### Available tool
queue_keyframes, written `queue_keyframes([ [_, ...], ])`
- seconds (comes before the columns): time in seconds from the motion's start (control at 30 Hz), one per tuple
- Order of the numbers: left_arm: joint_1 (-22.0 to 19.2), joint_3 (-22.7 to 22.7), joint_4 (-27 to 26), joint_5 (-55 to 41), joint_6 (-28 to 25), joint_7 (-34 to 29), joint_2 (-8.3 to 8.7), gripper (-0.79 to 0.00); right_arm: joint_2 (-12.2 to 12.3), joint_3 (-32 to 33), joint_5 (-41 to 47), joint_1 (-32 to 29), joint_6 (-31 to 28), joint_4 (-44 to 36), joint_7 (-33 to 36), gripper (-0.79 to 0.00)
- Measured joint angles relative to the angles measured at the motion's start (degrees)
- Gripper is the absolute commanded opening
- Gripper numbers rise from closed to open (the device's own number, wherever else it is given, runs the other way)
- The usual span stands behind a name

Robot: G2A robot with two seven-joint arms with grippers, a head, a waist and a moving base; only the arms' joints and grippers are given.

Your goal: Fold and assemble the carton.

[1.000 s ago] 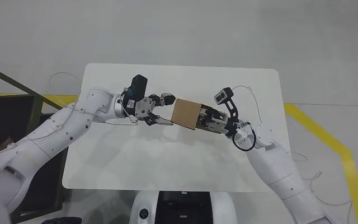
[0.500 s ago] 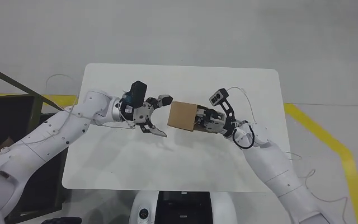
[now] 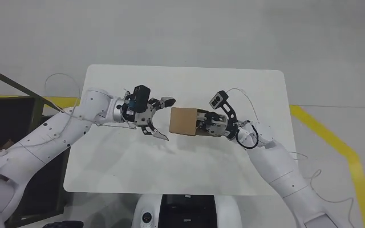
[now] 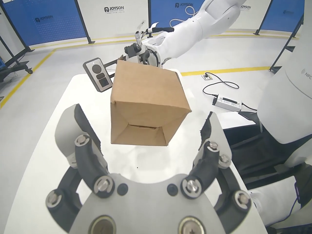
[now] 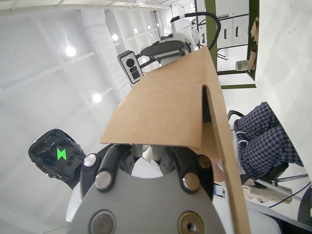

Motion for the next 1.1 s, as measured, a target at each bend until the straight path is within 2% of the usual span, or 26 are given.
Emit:
queue_keyframes([
  [0.2, 0.4, -0.1, 0.3, 2.7, 0.0, 1.9, -0.68, 0.0, -0.1, 0.4, -0.7, 0.1, 1.5, 0.0, 0.0, -0.785],
  [0.5, 0.0, 0.6, 1.4, 3.1, 0.0, 2.0, -2.37, 0.0, -0.2, 0.7, -1.9, 0.0, 2.9, -0.6, 0.1, -0.785],
  [0.77, -0.3, 0.9, 2.0, 3.7, 0.0, 2.1, -3.2, 0.0, -0.4, 1.1, -2.5, -0.4, 3.5, -0.9, 0.0, -0.785],
  [0.83, -0.3, 0.8, 2.3, 3.8, 0.0, 2.2, -3.36, -0.126, -0.4, 1.1, -2.7, -0.5, 3.6, -0.9, 0.0, -0.785],
  [0.87, -0.3, 0.7, 2.4, 3.8, 0.0, 2.2, -3.41, -0.237, -0.4, 1.1, -2.8, -0.5, 3.7, -0.9, 0.1, -0.785],
  [1.0, -0.1, 0.5, 2.8, 3.6, 0.0, 2.2, -3.62, -0.388, -0.5, 1.3, -3.0, -0.6, 4.0, -1.1, 0.2, -0.785],
  [1.1, 0.0, 0.4, 2.9, 3.5, 0.0, 1.9, -3.79, -0.44, -0.5, 1.4, -3.2, -0.7, 4.2, -1.2, 0.3, -0.785],
])
